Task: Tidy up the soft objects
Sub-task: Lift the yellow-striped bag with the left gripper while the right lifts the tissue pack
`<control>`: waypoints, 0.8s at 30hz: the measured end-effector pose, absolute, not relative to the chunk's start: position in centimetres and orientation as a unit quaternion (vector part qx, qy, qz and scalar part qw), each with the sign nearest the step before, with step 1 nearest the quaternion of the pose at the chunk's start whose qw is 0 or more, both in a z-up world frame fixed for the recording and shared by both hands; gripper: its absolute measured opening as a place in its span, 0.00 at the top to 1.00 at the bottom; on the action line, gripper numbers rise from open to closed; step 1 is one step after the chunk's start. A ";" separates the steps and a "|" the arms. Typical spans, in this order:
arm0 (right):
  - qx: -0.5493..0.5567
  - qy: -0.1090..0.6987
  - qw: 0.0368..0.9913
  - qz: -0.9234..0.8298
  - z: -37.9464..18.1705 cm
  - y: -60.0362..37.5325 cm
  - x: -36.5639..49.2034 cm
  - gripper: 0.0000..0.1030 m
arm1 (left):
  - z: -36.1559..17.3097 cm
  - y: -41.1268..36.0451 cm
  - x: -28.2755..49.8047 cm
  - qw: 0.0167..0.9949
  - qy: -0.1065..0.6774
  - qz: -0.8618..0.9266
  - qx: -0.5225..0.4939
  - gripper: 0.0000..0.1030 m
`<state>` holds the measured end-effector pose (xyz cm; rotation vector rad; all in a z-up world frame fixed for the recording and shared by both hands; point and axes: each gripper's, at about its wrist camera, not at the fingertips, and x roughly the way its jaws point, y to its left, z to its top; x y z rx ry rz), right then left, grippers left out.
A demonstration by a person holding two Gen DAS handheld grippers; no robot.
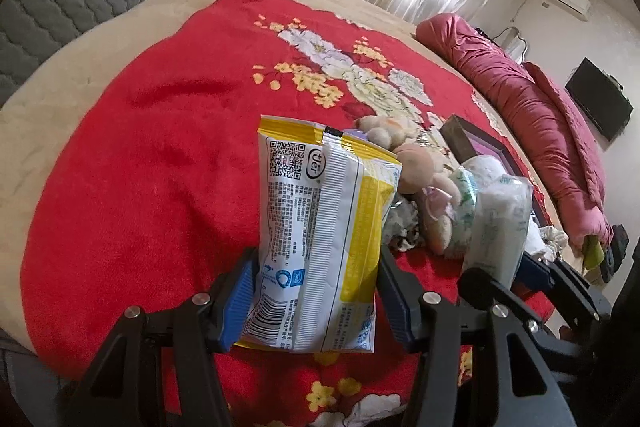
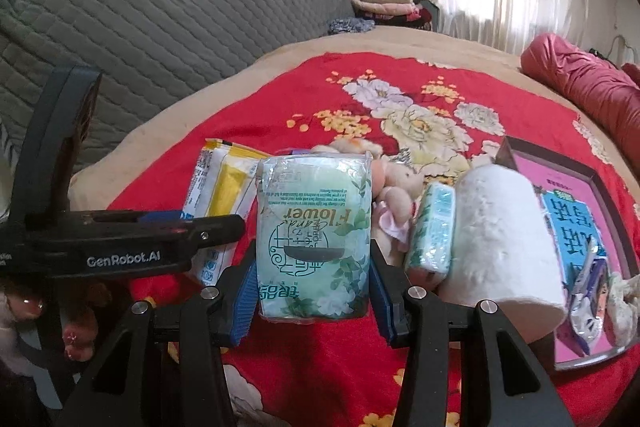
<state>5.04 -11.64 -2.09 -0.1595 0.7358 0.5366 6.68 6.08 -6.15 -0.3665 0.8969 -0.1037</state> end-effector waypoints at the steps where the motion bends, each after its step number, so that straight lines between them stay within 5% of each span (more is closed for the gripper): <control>1: -0.075 0.353 0.897 0.256 -1.9 -11.9 4.9 0.51 | -5.9 5.9 6.6 0.885 0.428 -0.050 -0.174 0.45; 24: -0.038 0.309 0.925 0.220 2.0 -17.6 3.2 0.51 | -2.3 1.2 4.1 0.900 0.407 -0.066 -0.138 0.45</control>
